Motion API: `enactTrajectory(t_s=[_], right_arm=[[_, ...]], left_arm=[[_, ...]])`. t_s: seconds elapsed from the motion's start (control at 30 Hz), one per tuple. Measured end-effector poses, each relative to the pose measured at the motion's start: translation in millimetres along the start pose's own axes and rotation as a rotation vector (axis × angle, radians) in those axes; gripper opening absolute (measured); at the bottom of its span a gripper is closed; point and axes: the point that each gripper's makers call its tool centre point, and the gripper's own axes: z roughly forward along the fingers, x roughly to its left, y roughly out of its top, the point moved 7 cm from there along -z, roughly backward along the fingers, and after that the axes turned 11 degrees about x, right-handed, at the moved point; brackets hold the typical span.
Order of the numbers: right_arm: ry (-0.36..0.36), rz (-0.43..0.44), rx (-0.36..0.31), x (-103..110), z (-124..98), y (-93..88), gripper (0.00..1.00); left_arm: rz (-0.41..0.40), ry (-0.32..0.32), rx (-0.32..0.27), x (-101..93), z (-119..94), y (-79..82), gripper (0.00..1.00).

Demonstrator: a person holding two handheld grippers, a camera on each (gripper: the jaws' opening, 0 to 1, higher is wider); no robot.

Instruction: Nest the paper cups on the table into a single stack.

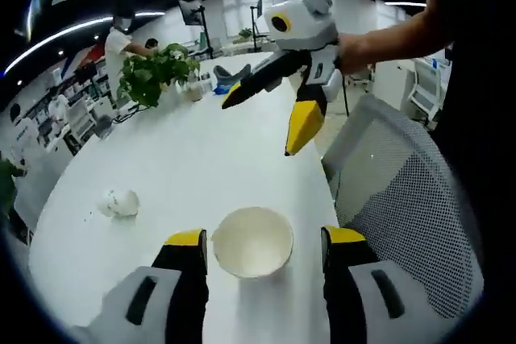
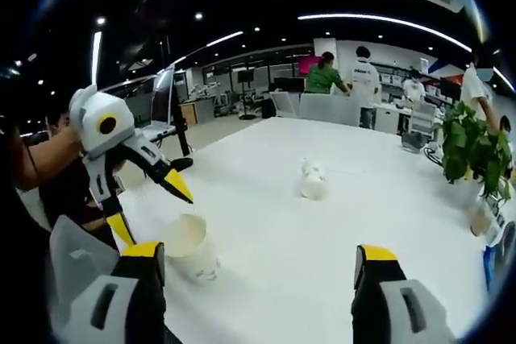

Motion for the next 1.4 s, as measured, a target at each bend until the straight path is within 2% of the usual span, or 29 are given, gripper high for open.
enactTrajectory(t_s=[0.07,0.23,0.53,0.63,0.77,0.9,1.07,1.4], right_arm=[[-0.001,0.006,-0.006,-3,1,3.5,1.0],[0.007,0.011,-0.011,-11,9,11.1,1.0],[0.011,-0.056,-0.011,-24,33,25.9,1.0],[-0.003,-0.062,-0.026,-29,41,31.6,1.0],[-0.044,-0.048,-0.065,-55,59,41.4,1.0],[-0.069,-0.039,-0.076,-69,73,47.3,0.97],[-0.08,-0.015,-0.071,-82,88,52.6,0.95],[-0.072,-0.074,-0.03,-97,131,63.2,0.93]], left_arm=[[-0.037,0.03,-0.048,2.7,-5,0.2,0.63],[-0.099,0.091,-0.108,6.2,-17,-5.6,0.7],[-0.18,0.188,-0.176,5.7,-34,-19.4,0.81],[-0.2,0.214,-0.185,4.9,-37,-23.1,0.84],[-0.23,0.25,-0.189,6.2,-45,-30.9,0.93],[-0.254,0.259,-0.19,7.6,-50,-36.9,0.94],[-0.259,0.279,-0.192,6.4,-53,-41.0,0.97],[-0.297,0.292,-0.225,7.8,-52,-44.3,0.99]])
